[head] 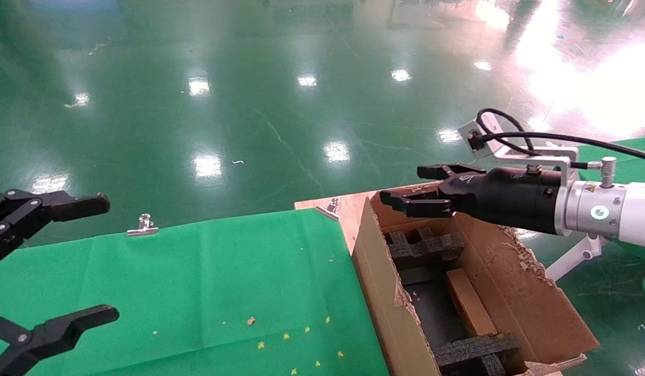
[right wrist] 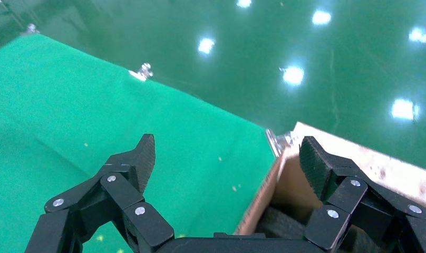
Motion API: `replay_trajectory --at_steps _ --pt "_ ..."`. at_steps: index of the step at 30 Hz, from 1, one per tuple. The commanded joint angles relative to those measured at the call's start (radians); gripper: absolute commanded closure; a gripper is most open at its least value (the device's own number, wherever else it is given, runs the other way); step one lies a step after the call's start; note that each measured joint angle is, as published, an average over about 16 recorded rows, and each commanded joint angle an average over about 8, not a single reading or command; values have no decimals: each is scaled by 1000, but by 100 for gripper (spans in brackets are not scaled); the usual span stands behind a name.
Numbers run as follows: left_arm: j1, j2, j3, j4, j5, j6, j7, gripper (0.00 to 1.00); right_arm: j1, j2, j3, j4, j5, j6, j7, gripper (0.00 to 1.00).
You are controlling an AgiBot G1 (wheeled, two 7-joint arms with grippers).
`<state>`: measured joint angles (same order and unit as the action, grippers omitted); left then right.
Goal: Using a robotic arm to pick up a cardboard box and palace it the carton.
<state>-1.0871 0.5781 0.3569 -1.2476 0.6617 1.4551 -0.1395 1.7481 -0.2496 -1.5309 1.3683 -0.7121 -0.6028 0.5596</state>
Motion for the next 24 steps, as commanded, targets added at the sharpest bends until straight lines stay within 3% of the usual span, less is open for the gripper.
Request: replay_trajectory --at_steps 1,8,24 --pt "0 0 0 0 0 0 0 0 3 5 7 6 20 -16 -3 0" --pt "0 0 0 0 0 0 0 0 -34 -17 69 -3 10 -56 -21 0" --pt "0 0 0 0 0 0 0 0 -226 -121 424 -27 1 -307 -126 0"
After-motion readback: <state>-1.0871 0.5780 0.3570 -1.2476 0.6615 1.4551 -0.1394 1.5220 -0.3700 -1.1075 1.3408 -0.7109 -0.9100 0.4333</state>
